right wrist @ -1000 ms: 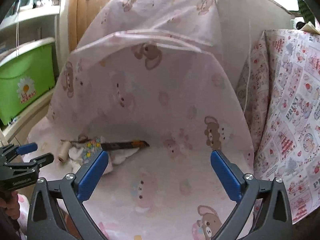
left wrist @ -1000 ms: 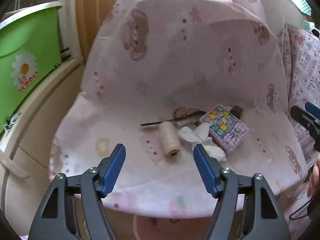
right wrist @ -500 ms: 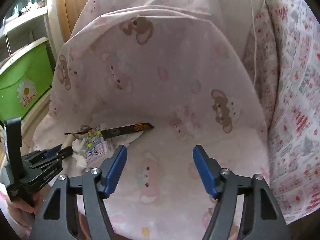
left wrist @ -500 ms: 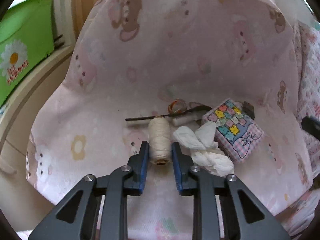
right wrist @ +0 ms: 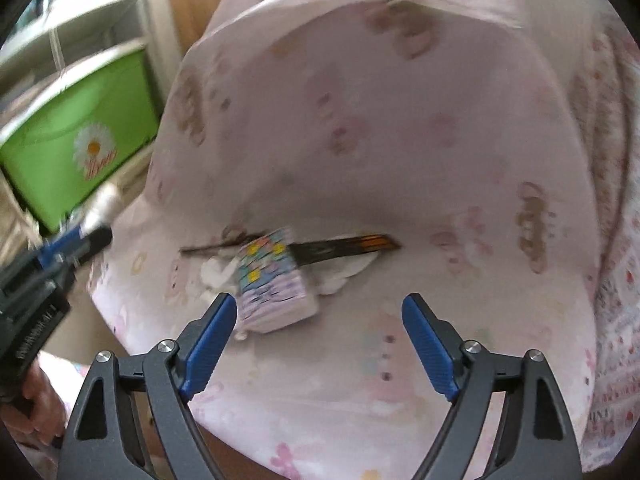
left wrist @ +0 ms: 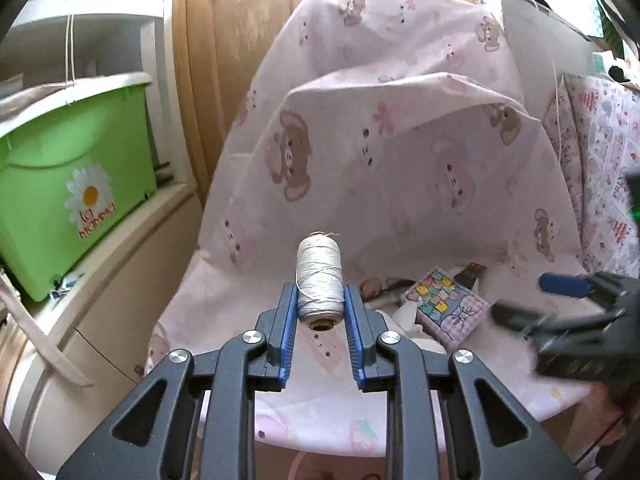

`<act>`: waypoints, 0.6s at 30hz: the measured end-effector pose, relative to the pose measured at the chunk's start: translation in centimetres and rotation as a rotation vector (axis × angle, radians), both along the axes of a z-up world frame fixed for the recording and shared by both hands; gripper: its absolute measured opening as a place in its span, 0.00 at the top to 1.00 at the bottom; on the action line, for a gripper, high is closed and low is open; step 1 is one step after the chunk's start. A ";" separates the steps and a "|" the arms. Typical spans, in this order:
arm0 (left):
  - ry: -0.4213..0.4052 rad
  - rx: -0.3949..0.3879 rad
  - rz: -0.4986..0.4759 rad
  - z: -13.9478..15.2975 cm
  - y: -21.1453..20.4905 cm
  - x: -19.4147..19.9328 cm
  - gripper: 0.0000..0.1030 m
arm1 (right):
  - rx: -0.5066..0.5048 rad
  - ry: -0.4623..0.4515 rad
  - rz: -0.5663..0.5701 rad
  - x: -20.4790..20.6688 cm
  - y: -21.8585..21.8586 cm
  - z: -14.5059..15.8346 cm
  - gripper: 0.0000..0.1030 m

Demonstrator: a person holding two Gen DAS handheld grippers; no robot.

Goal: Collect trash
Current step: 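Grasp the cream thread spool with the left tool while the right tool grasps the tissue pack, then lower spool and tissue pack into the pink wastebasket and open both tools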

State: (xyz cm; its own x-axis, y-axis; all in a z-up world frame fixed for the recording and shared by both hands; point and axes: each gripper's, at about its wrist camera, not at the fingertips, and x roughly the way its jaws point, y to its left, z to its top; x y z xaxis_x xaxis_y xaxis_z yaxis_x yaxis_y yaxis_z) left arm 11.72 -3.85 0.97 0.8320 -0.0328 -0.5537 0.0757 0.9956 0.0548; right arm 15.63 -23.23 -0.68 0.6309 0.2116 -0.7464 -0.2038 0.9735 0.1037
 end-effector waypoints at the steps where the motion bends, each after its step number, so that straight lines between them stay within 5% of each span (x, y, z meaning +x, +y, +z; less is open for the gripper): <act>1: -0.003 0.001 0.008 -0.1 0.1 0.0 0.79 | -0.020 0.006 0.006 0.2 0.6 -0.5 0.16; 8: 0.050 -0.085 0.034 -0.1 2.2 0.7 0.79 | -0.264 -0.064 0.069 0.5 4.7 -2.8 0.16; 10: 0.067 -0.048 0.002 -0.3 1.7 1.0 0.79 | -0.297 -0.075 0.093 0.4 5.7 -3.4 0.25; 11: 0.064 -0.026 0.000 -0.5 1.5 1.0 0.79 | -0.310 -0.075 0.088 0.4 6.0 -3.6 0.40; 12: 0.057 -0.008 0.012 -0.7 1.2 0.9 0.79 | -0.308 -0.073 0.084 0.3 6.1 -3.7 0.47; 18: 0.042 -0.005 -0.004 -0.4 1.3 0.2 0.79 | -0.119 -0.036 0.078 -0.8 3.7 -2.0 0.49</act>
State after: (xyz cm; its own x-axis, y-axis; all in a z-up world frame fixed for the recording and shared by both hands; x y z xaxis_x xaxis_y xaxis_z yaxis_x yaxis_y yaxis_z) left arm 11.93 -2.57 0.55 0.8081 -0.0386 -0.5877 0.0815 0.9956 0.0467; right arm 14.78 -19.52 -2.72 0.6430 0.1723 -0.7463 -0.2806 0.9596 -0.0202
